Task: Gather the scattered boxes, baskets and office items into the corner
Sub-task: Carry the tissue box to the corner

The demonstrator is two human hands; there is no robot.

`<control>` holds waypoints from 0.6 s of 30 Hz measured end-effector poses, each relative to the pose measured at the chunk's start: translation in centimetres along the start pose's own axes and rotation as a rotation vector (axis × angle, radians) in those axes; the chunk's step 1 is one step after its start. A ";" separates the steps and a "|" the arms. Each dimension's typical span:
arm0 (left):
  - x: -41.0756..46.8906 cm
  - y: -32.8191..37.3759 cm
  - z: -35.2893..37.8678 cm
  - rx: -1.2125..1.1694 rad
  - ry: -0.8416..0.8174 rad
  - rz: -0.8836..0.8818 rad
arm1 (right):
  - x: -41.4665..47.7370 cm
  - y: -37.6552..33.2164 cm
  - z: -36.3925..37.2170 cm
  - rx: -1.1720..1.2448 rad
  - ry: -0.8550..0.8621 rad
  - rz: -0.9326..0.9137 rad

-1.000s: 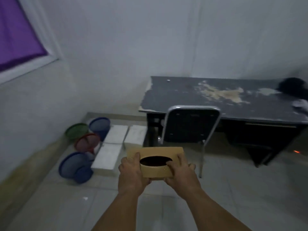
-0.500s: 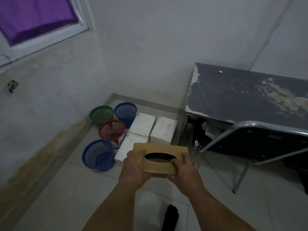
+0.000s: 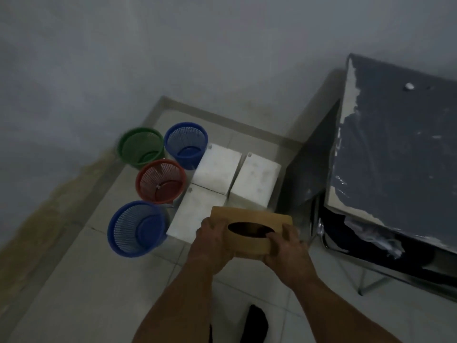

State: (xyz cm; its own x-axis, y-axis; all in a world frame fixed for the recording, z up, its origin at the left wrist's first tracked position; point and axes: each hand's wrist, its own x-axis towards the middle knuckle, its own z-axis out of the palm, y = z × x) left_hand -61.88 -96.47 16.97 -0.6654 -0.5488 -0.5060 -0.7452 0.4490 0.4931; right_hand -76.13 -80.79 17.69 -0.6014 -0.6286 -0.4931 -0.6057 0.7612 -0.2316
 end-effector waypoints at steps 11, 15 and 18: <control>15.0 -7.4 5.2 -0.138 -0.282 -0.049 | 12.2 0.0 10.5 0.100 -0.195 0.191; 18.0 -9.7 9.8 -0.194 -0.352 -0.132 | 15.5 2.4 15.7 0.126 -0.269 0.244; 20.7 -11.1 12.8 -0.171 -0.343 -0.103 | 18.1 4.2 19.6 0.130 -0.264 0.233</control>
State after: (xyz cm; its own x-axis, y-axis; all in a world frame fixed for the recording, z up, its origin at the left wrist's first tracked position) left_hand -67.99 -103.78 -8.02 -0.5849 -0.3049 -0.7517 -0.8102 0.2638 0.5234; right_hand -79.33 -85.82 -8.62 -0.5501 -0.3859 -0.7406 -0.3869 0.9037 -0.1834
